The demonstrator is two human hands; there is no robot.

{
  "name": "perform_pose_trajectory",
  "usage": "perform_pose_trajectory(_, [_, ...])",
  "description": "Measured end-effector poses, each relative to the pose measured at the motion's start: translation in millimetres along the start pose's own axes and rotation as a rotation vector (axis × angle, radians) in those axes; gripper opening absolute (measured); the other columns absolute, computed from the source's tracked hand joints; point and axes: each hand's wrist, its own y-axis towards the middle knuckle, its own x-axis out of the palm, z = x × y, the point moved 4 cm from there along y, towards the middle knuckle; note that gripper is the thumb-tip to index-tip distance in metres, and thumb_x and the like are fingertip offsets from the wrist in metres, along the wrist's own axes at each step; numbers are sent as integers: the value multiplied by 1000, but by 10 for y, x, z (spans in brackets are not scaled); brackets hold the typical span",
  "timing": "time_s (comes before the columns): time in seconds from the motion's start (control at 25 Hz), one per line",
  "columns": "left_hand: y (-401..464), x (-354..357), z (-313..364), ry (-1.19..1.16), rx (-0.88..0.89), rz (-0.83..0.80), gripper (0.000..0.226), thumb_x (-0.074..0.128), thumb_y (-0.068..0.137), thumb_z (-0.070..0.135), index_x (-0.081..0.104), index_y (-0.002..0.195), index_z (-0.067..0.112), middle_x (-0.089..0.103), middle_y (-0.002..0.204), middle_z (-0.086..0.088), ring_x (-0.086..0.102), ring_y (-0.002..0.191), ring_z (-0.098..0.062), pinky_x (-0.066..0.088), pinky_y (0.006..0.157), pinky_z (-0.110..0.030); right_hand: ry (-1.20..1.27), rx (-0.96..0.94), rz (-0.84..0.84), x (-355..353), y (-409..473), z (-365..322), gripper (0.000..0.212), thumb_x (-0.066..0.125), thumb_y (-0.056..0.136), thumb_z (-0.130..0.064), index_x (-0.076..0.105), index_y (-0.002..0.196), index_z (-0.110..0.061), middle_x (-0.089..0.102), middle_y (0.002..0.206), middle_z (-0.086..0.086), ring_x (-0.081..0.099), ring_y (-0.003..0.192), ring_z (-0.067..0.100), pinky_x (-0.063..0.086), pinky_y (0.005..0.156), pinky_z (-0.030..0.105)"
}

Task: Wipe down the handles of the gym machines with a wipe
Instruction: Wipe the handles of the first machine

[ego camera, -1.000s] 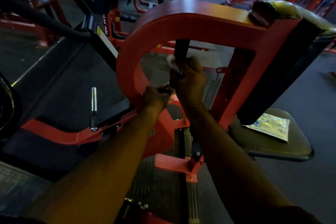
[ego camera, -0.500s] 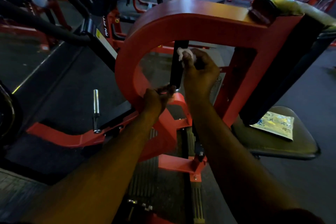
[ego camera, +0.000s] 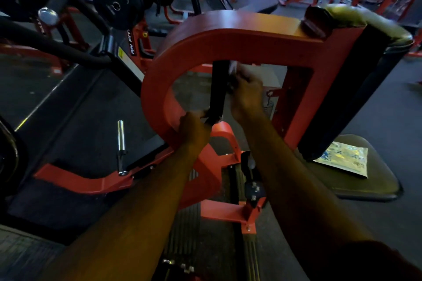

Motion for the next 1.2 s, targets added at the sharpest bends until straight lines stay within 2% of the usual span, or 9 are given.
perform_pose_trajectory(0.12, [15,-23,30,-2,38,-46,29,79,80,28,77,108,18,77,98,-10,72,92,-29,54,78,-34,-159,208,-266,-98,-48,73,22,46,97,-1,67,96,-7,70,90,9,67,82,20,53,77,33])
perform_pose_trajectory(0.32, [26,4,-20,47,11,-25,33,77,80,34,76,111,23,77,95,-8,73,91,-25,56,77,-34,180,389,-363,191,328,-174,49,32,99,-5,75,77,-5,73,77,10,71,70,20,57,76,39])
perform_pose_trajectory(0.52, [19,-20,16,62,15,-70,37,76,81,38,75,113,18,76,100,-15,71,95,-31,54,86,-39,-186,573,-484,-23,257,302,35,30,98,-9,62,89,-3,65,86,13,64,78,25,51,78,40])
perform_pose_trajectory(0.64, [0,-34,29,21,5,-94,36,77,81,34,75,113,18,77,99,-11,73,91,-30,57,83,-43,-126,471,-422,75,279,184,25,35,93,-9,59,90,-1,62,81,15,63,74,27,52,75,42])
perform_pose_trajectory(0.76, [3,-24,-11,22,-2,-76,35,75,79,35,77,109,16,77,91,-13,73,86,-32,57,78,-46,191,364,-376,86,271,127,32,28,94,-5,59,95,2,65,79,17,63,72,30,50,76,42])
perform_pose_trajectory(0.84, [-14,-38,21,28,28,-78,30,75,81,31,77,105,13,76,90,-15,72,85,-33,56,78,-44,65,226,-390,-54,154,317,26,38,94,-6,64,97,-3,67,86,17,64,80,29,49,79,40])
perform_pose_trajectory(0.96, [-6,-56,64,75,58,-94,25,76,83,26,77,100,8,76,92,-16,71,88,-31,52,72,-36,-263,72,-310,-242,-33,548,21,50,85,7,70,89,2,69,90,25,68,80,29,55,73,37])
perform_pose_trajectory(1.08, [-15,-102,72,62,23,-80,27,77,83,27,77,106,13,75,102,-13,70,99,-29,52,77,-35,-181,-97,-148,-210,-57,325,13,59,86,4,68,95,7,68,94,22,66,86,27,56,75,33])
perform_pose_trajectory(1.2, [4,-134,96,68,14,-106,31,78,83,26,76,111,14,73,111,-11,67,109,-25,50,82,-31,-134,-367,76,-137,-171,151,13,66,86,1,71,95,-6,71,92,7,67,92,16,55,80,30])
